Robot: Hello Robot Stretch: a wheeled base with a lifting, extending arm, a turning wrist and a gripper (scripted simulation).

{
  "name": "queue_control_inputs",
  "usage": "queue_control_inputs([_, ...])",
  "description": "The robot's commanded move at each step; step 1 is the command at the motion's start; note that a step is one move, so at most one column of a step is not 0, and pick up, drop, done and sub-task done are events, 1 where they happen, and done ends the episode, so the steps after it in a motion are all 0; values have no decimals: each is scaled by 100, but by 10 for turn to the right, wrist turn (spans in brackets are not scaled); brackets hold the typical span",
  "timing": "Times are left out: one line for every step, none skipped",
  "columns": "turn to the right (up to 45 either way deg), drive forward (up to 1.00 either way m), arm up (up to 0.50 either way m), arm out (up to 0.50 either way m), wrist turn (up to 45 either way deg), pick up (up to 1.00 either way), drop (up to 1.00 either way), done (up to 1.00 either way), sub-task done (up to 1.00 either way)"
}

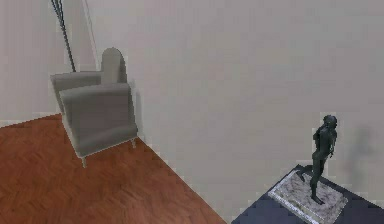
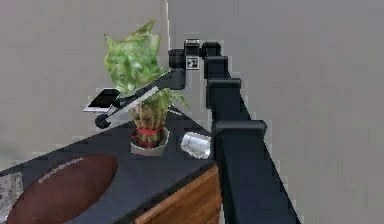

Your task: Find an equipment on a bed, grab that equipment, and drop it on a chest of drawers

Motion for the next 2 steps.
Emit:
queue_control_inputs([0, 0, 0, 0, 0, 0, 100, 0, 0])
queue_control_inputs([0, 0, 0, -10, 0, 0, 0, 0, 0])
